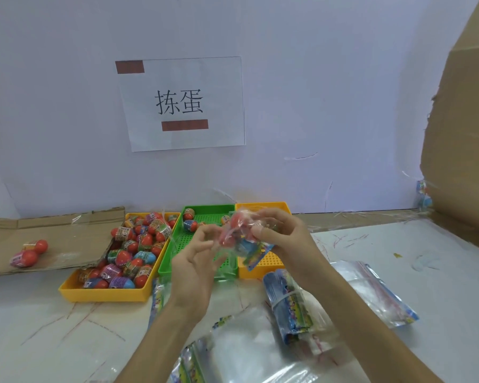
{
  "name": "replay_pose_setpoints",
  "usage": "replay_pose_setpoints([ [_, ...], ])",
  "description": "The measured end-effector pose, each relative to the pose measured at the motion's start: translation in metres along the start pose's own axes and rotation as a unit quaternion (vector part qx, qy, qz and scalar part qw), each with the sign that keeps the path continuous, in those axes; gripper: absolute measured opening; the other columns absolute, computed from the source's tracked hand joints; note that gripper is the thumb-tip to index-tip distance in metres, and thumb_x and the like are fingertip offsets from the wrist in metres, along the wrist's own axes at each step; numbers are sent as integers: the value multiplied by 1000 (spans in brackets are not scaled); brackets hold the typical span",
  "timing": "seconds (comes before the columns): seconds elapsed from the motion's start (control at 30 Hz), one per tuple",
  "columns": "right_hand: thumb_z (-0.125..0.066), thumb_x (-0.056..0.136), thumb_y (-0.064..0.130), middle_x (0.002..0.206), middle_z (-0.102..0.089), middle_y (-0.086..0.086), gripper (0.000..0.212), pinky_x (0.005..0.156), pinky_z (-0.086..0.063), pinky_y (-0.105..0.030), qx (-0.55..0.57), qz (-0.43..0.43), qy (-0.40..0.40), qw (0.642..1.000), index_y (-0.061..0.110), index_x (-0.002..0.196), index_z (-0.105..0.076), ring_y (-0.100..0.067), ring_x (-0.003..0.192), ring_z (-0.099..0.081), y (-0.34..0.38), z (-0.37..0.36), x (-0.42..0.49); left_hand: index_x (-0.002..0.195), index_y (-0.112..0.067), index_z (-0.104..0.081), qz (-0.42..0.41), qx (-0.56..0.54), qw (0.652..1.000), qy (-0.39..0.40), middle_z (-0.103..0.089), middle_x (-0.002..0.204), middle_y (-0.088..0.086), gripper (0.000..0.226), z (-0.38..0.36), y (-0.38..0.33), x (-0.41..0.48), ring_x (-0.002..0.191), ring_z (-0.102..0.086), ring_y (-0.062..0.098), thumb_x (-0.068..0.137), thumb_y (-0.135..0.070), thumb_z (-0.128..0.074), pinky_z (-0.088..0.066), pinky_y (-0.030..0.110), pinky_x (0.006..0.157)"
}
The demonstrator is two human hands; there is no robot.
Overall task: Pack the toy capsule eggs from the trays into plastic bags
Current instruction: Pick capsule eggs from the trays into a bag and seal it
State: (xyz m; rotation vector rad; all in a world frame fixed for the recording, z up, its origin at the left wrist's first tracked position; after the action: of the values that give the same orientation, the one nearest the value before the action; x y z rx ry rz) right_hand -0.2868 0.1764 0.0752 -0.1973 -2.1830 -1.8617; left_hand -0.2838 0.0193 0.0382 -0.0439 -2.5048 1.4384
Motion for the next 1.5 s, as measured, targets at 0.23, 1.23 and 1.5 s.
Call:
replay_pose_setpoints([
  [0.23, -91, 68, 24, 84, -70, 7, 24, 66, -54, -23, -118, 85, 46, 988, 32, 84, -76, -12, 74, -68, 26, -11, -8, 102, -23, -75, -97, 161, 982, -29, -76, 101, 9, 20, 3, -24, 2, 95, -72, 24, 84, -29, -71, -58, 33, 81],
  [1.23, -74, 89, 17, 78, -73, 9, 9, 51, -53, -19, -98, 121, -101, 983, 17, 81, -78, -5, 62, -66, 14, 4, -9, 89, -31, -63, -209, 211, 946, -131, -63, 89, 25, 21, 9, -42, -10, 86, -60, 52, 102, -14, -59, -51, 69, 74],
  [1.5, -65, 98, 28, 92, -75, 16, 15, 70, -55, -20, -139, 76, -28, 987, 27, 90, -78, 1, 89, -67, 4, -4, -3, 94, -24, -61, -220, 235, 939, -123, -68, 85, 4, 15, 9, -46, -13, 79, -67, 10, 99, -9, -63, -52, 16, 66],
])
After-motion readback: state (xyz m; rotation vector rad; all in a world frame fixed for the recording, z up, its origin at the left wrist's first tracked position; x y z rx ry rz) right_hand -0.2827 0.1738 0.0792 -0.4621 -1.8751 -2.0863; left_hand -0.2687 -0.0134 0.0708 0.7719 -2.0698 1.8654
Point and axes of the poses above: each hand's wrist, its own x-axis towards the middle knuckle, its own z-axis out of the back of the hand, y = z × x, the point moved 10 cm from there along x, towards the middle knuckle
